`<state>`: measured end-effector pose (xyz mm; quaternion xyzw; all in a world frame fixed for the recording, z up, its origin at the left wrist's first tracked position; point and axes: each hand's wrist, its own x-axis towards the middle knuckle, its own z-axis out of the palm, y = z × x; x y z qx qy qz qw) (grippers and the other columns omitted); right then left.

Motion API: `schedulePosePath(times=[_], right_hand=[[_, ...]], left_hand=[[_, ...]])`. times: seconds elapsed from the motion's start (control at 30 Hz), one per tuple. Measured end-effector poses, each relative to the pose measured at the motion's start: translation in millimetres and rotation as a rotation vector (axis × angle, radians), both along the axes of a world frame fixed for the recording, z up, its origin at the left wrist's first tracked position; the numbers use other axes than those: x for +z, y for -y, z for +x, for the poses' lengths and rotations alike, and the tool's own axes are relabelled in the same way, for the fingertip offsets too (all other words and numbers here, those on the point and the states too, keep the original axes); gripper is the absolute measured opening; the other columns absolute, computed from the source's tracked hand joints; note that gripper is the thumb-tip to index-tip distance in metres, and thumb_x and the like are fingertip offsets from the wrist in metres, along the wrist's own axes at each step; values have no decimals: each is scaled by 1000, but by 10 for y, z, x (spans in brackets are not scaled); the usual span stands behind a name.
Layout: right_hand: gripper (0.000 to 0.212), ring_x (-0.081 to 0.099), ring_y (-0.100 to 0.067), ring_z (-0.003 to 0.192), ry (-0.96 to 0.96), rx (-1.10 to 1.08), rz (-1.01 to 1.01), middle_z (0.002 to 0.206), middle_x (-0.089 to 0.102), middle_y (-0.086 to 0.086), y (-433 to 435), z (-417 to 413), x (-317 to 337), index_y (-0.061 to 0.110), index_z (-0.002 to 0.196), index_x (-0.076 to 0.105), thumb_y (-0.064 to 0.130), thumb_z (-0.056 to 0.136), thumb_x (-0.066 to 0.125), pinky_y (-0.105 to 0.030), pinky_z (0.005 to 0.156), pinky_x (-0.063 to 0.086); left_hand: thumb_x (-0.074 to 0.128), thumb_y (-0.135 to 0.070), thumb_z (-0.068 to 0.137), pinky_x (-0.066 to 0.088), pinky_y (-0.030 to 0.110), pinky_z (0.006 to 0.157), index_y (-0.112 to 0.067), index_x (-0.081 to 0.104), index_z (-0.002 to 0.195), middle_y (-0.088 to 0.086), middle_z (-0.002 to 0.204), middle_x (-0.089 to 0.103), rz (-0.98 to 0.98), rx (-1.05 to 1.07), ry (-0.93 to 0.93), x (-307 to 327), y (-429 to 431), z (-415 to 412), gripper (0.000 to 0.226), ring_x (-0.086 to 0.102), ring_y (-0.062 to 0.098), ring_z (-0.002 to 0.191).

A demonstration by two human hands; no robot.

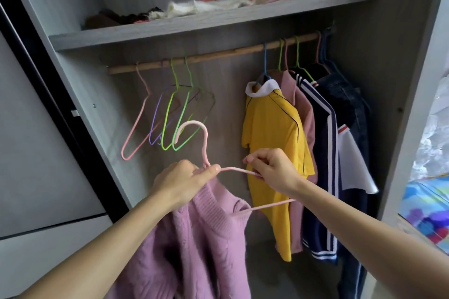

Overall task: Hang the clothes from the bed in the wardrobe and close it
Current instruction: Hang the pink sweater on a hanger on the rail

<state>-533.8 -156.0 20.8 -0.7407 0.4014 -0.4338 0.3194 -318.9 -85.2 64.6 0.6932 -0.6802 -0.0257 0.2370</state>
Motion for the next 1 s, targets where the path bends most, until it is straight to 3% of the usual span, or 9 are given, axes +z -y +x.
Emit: schedulePosePath(times=[0.13,0.23,0.37,0.47,0.57,0.63,0.7,0.83,1.0], right_hand=[[11,60,-6,78,174,-357,-365,83,64,7,-38,-64,26,18,89,68,12,92,59,-14,67,45],[9,57,-12,72,226,-376,-571,77,60,9,-192,-181,-201,19,82,64,18,87,57,-27,63,48],[22,64,-4,70,-185,-260,4,77,66,14,-229,-70,-817,30,85,61,52,82,58,-37,66,57],[57,66,-16,87,13,-108,585,102,64,4,-37,179,-804,23,108,54,71,76,59,-36,65,59],[44,62,-14,78,-3,63,795,98,64,-1,53,433,-624,19,101,58,55,80,68,-24,55,51],[20,51,-12,57,-170,168,732,72,56,-4,27,547,-608,13,72,58,24,88,62,-23,52,44],[23,48,-14,50,-258,189,659,62,51,-4,26,539,-663,12,65,57,9,87,57,-26,50,49],[12,53,-10,42,-430,35,505,64,63,-10,193,57,-760,3,82,70,2,84,59,-24,45,47],[13,60,-20,48,-338,-187,300,54,63,-7,354,-599,-633,0,69,70,-5,76,59,-30,50,52]], left_hand=[[44,-64,79,37,34,57,-16,45,41,-5,39,37,-28,59,-174,47,89,17,62,50,31,55],[49,-47,88,44,38,68,-11,44,48,5,53,48,-104,121,-322,136,78,110,54,58,36,72],[45,-48,81,39,35,66,-14,43,59,7,58,48,-75,50,-366,212,54,117,40,52,27,66],[41,-55,70,34,36,64,-18,33,59,2,54,35,-20,-90,-396,252,35,33,39,39,18,55],[43,-59,75,31,35,62,-17,31,58,5,55,30,-13,-188,-407,272,4,-45,46,33,16,53],[41,-66,79,29,33,60,-18,27,57,5,55,28,-18,-200,-379,266,-9,-42,54,32,16,51],[40,-71,78,29,33,58,-17,27,58,2,52,28,-30,-167,-329,247,-22,58,59,33,16,49],[45,-60,85,33,33,56,-18,31,50,-6,44,31,-34,-50,-239,72,-66,488,56,35,13,43],[42,-62,87,34,32,53,-16,44,47,2,42,43,23,39,81,-369,-156,695,60,56,23,54]])
